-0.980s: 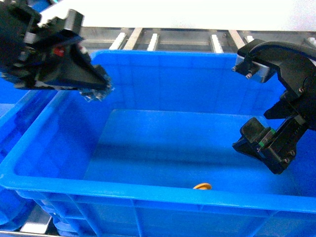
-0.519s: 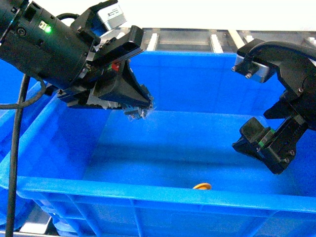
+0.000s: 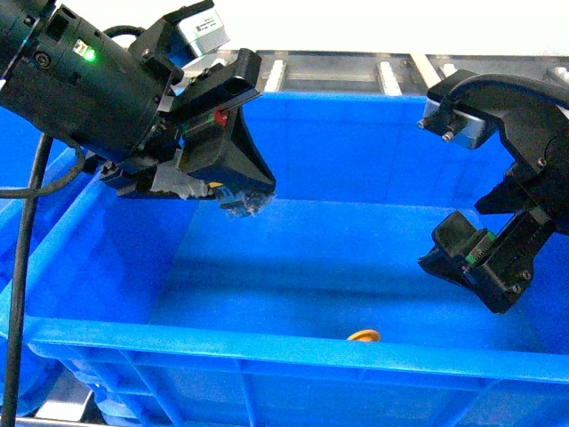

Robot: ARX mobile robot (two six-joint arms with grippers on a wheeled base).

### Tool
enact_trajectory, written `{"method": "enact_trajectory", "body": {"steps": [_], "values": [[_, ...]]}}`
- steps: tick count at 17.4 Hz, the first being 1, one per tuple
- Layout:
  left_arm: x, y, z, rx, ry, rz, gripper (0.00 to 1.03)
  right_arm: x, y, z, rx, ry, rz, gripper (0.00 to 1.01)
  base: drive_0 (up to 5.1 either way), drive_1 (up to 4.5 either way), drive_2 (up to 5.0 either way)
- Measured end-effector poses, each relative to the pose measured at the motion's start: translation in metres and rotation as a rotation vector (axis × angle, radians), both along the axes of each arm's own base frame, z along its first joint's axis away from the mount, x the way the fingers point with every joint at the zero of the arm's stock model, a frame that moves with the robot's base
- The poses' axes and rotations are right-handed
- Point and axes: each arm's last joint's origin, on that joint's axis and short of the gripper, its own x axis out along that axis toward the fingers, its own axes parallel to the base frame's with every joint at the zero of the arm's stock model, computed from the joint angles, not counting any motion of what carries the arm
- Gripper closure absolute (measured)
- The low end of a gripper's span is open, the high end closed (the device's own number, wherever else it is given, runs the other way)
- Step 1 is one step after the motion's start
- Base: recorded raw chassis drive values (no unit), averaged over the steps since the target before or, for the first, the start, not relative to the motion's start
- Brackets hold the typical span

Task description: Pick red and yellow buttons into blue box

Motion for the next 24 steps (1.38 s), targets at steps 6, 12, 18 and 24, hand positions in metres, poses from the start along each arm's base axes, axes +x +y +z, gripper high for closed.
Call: {"method": "enact_trajectory", "body": {"steps": [6,12,18,24], "values": [[0.0,0.0,0.0,0.0,0.0,0.0,0.04,0.0,0.0,0.0,0.0,0.0,0.0,0.03,0.0,0.0,0.0],[0.0,-0.0001,0.0,0.0,0.0,0.0,0.05,0.0,0.0,0.0,0.0,0.0,0.0,0.03,0.0,0.0,0.0],[0.0,-0.0001,0.0,0.0,0.0,0.0,0.05,0.0,0.0,0.0,0.0,0.0,0.0,0.03,0.0,0.0,0.0],[0.0,-0.0001,0.0,0.0,0.0,0.0,0.05,0.0,0.0,0.0,0.0,0.0,0.0,0.03,0.0,0.0,0.0]]}}
